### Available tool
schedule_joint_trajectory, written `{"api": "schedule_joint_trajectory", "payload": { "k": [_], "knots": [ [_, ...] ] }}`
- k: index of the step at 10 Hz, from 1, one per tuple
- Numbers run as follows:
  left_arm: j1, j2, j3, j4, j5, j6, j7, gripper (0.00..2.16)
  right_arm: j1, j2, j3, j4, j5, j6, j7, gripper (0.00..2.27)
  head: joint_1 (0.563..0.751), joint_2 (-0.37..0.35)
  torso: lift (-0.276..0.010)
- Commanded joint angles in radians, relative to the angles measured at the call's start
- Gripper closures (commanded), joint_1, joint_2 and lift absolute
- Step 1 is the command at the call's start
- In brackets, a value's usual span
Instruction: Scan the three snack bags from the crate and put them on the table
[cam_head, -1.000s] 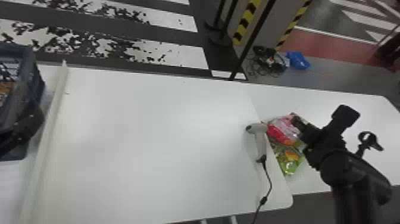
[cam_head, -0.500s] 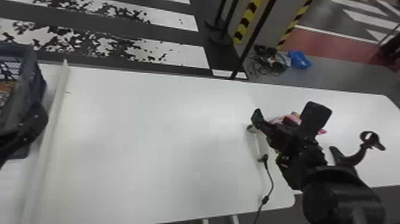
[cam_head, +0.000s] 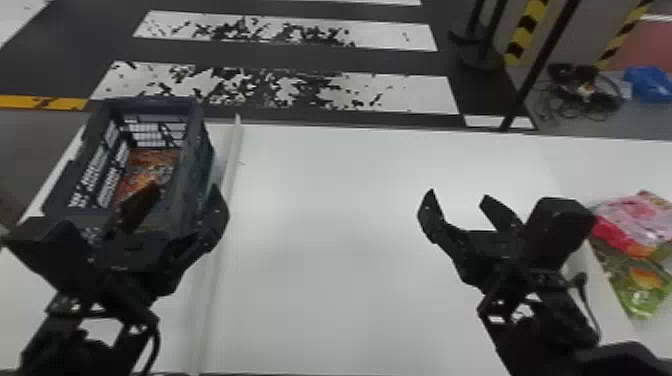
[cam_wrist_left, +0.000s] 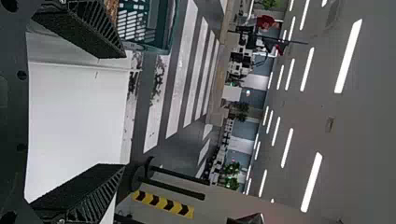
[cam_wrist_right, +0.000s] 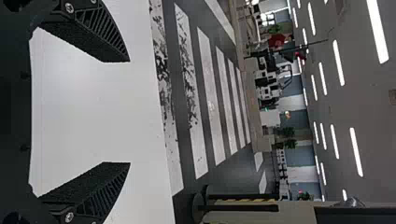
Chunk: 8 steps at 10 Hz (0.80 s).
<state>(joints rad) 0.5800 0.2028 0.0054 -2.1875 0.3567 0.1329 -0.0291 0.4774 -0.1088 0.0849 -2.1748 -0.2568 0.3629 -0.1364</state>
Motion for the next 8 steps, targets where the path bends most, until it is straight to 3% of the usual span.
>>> {"api": "schedule_joint_trajectory", "payload": {
  "k": [1, 2, 3, 4, 5, 8],
  "knots": [
    [0.027, -0.003, 0.007, -0.018, 0.004, -0.005, -0.005, 0.03, 0.023, 0.017, 0.067, 0.001, 0.045, -0.066, -0.011, 0.1, 0.695, 0.026, -0.094],
    [0.044, -0.003, 0.024, -0.034, 0.005, -0.005, -0.009, 0.03, 0.03, 0.017, 0.072, 0.0, 0.047, -0.081, -0.012, 0.1, 0.695, 0.057, -0.094],
    [0.047, -0.003, 0.073, -0.049, 0.039, 0.017, -0.02, 0.03, 0.035, 0.017, 0.076, 0.0, 0.053, -0.094, -0.012, 0.1, 0.695, 0.073, -0.094],
    [0.026, -0.003, 0.143, -0.067, 0.08, 0.1, -0.034, 0.04, 0.044, 0.015, 0.085, -0.003, 0.073, -0.115, -0.012, 0.1, 0.695, 0.083, -0.094],
    [-0.037, -0.003, 0.219, -0.081, 0.123, 0.262, -0.044, 0.07, 0.055, 0.009, 0.087, -0.003, 0.083, -0.124, -0.012, 0.1, 0.695, 0.114, -0.094],
    [-0.272, 0.007, 0.274, -0.048, 0.116, 0.511, -0.035, 0.08, 0.079, -0.012, 0.085, -0.002, 0.105, -0.146, -0.012, 0.1, 0.695, 0.177, -0.094]
  ]
}}
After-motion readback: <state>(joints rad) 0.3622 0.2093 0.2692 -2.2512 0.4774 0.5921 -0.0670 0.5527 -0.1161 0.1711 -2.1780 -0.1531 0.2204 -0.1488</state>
